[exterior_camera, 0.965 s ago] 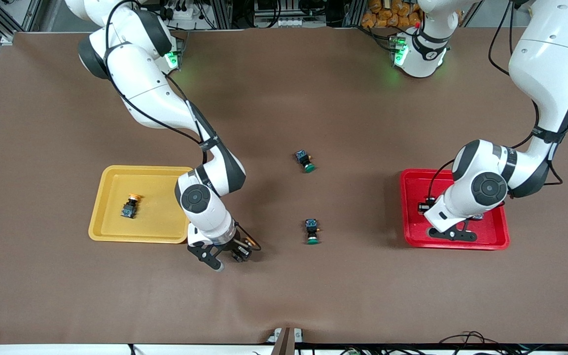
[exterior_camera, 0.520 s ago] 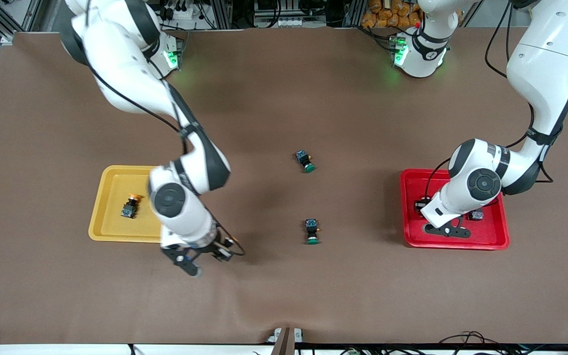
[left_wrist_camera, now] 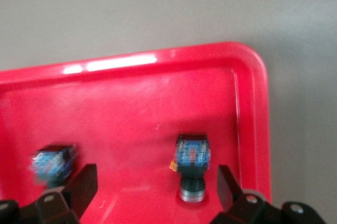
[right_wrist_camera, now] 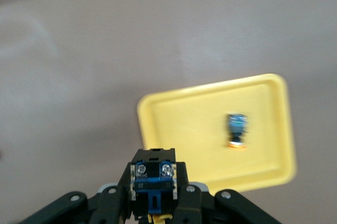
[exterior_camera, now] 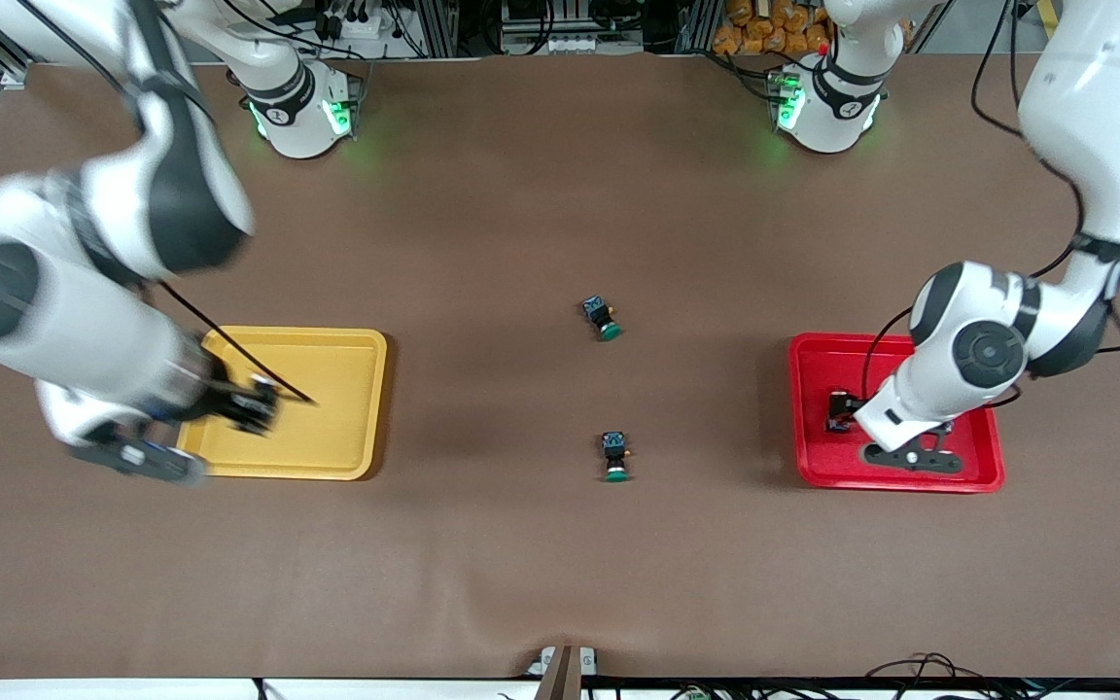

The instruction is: Place red and yellow buttons in trays

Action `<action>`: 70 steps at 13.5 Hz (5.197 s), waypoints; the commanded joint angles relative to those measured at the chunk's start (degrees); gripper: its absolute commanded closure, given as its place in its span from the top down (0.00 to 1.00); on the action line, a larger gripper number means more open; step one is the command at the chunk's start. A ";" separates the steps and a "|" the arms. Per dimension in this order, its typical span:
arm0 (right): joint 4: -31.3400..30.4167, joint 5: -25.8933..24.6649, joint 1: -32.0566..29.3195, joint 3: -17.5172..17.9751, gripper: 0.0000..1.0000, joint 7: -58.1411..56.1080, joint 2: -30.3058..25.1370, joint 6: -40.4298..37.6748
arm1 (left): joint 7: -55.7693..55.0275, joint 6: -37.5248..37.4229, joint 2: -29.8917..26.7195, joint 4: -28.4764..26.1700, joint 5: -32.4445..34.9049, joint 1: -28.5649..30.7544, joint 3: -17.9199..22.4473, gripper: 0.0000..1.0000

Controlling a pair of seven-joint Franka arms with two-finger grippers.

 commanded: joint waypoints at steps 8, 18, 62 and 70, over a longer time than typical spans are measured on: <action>-39.87 0.19 -3.84 1.03 0.00 -9.64 0.50 50.17 | 5.52 -36.64 -13.79 22.76 -13.65 1.85 -6.37 1.00; -46.56 -0.43 -2.34 1.03 0.14 -9.73 6.05 62.76 | 4.82 -39.72 -13.97 25.76 -16.65 1.68 -6.11 1.00; -1.02 4.41 -11.30 -8.29 1.00 -37.15 -9.49 -11.42 | 13.43 -28.99 -37.26 4.75 -30.27 -22.76 29.05 1.00; -21.33 3.88 -16.67 -1.60 1.00 -37.33 -25.32 -2.72 | 12.99 -32.60 -34.45 7.04 -26.23 -22.93 28.61 1.00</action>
